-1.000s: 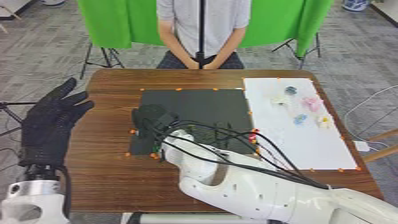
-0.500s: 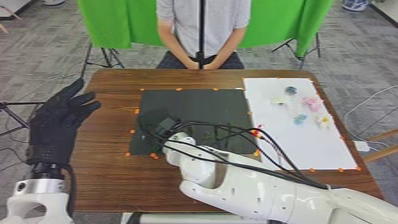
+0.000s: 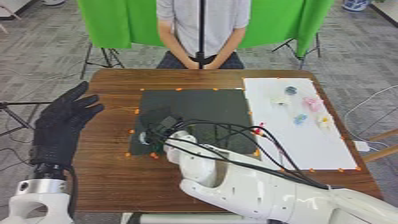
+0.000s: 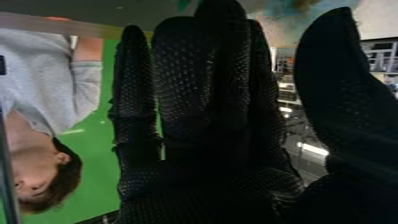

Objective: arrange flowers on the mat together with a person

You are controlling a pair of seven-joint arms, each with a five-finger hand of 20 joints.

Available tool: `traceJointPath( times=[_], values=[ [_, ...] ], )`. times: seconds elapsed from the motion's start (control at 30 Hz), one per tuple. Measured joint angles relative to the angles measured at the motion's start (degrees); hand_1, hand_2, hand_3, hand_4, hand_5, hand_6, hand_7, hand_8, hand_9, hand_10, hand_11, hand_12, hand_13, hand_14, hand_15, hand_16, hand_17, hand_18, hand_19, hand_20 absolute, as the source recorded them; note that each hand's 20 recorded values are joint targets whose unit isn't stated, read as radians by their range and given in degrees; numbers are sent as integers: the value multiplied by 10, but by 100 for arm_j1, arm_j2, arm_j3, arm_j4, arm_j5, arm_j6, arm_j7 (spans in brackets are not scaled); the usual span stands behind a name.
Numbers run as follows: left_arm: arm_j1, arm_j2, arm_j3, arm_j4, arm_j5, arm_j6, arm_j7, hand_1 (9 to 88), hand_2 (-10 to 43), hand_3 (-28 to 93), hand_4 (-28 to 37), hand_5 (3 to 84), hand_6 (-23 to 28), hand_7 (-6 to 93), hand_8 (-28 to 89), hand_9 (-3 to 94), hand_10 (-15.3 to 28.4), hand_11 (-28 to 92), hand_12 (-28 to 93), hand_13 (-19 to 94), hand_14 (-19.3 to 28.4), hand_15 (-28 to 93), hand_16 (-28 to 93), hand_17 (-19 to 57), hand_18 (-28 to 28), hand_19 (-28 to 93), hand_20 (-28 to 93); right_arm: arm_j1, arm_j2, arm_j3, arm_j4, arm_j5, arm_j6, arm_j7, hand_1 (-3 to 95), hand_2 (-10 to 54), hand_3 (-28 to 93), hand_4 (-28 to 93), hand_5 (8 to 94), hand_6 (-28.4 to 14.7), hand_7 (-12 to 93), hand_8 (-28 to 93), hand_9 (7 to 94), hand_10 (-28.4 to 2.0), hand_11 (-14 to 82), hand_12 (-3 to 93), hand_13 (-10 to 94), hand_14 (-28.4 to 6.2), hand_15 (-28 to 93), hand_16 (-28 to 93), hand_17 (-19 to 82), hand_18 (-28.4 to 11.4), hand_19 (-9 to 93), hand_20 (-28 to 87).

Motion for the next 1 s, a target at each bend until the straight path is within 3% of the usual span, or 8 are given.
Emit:
traceJointPath(
  times=[0.5, 0.7, 0.8, 0.9, 1.0],
  values=[
    [117, -3, -58, -13, 3, 3, -80, 218, 57, 797, -283, 386, 91, 148, -103, 358, 203, 300, 93, 249, 269, 595, -124, -89, 219, 527, 100, 91, 37, -214, -150, 44, 123, 187, 395, -95, 666, -283, 647, 20, 159, -124, 780, -105, 375, 198, 760, -65, 627, 181, 342, -177, 812, -17],
    [423, 2, -228, -84, -54, 81, 29, 218, 57, 798, -283, 387, 91, 147, -103, 358, 203, 299, 93, 248, 269, 595, -125, -90, 220, 527, 99, 128, 131, -228, -394, 90, 256, 176, 370, -95, 671, -277, 634, 14, 152, -122, 763, -122, 356, 193, 743, -76, 624, 178, 330, -186, 797, -19],
    [653, -1, -397, -152, -107, 147, 135, 218, 58, 797, -283, 386, 91, 148, -103, 357, 204, 299, 93, 247, 269, 594, -125, -90, 220, 527, 99, 121, 254, -86, -704, 351, 306, 177, 340, -76, 668, -259, 610, 0, 143, -117, 732, -138, 331, 185, 711, -94, 625, 171, 313, -192, 794, -16],
    [902, -18, -592, -202, -154, 206, 211, 213, 58, 794, -283, 383, 88, 147, -103, 351, 201, 293, 91, 242, 267, 589, -126, -91, 220, 526, 99, -101, 418, 521, -1200, 946, 295, 140, 313, -40, 664, -248, 580, -8, 136, -113, 684, -153, 289, 169, 665, -118, 619, 154, 268, -207, 766, -15],
    [1114, -82, -779, -215, -147, 230, 201, 207, 58, 791, -283, 377, 82, 141, -104, 342, 194, 280, 88, 235, 266, 577, -126, -97, 217, 518, 96, -613, 547, 1585, -1789, 1769, 136, -15, 288, -18, 672, -238, 557, -14, 134, -113, 636, -167, 243, 157, 615, -139, 609, 130, 225, -219, 721, -4]
  ],
)
